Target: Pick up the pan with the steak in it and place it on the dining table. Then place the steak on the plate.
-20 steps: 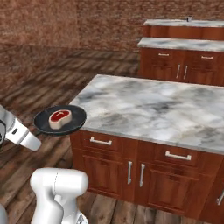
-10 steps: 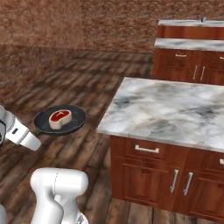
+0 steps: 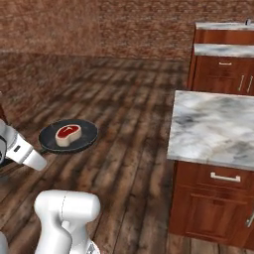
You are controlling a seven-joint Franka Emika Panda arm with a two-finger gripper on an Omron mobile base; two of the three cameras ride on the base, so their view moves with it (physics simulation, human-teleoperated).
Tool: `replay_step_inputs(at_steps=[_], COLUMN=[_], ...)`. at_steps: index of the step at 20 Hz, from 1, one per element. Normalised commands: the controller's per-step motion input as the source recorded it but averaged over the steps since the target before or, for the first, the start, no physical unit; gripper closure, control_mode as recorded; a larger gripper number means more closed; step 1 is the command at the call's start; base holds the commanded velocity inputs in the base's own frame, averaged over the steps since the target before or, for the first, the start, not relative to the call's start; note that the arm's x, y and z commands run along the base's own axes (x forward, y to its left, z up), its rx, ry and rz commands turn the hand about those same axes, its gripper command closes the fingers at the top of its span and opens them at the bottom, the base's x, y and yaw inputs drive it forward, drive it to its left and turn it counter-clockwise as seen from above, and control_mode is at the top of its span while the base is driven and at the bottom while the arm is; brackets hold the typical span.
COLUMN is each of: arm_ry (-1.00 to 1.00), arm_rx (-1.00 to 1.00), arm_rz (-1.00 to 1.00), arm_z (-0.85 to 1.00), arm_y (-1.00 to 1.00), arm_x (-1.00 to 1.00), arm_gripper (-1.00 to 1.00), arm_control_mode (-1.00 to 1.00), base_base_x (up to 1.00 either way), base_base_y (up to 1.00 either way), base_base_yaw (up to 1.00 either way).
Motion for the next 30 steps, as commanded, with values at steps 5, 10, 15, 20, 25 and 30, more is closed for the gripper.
replay_step_inputs(at_steps=[5, 10, 15, 20, 25, 30], arm_ry=[0.0, 0.0, 0.0, 0.0, 0.0, 0.0], arm_rx=[0.0, 0.0, 0.0, 0.0, 0.0, 0.0], arm_rz=[0.0, 0.0, 0.0, 0.0, 0.0, 0.0], arm_z=[0.0, 0.0, 0.0, 0.0, 0.0, 0.0], arm_y=[0.0, 0.0, 0.0, 0.0, 0.0, 0.0], arm_x=[0.0, 0.0, 0.0, 0.0, 0.0, 0.0], arm_gripper=[1.0, 1.0, 1.0, 1.0, 1.0, 1.0], arm_control_mode=[1.0, 1.0, 1.0, 1.0, 1.0, 1.0], base_base_x=[0.2, 0.13, 0.18, 0.06, 0.33, 0.98], base_base_y=[1.0, 1.0, 1.0, 0.45, -0.02, -0.04], base_base_yaw=[-0.06, -0.05, -0.03, 0.0, 0.0, -0.02])
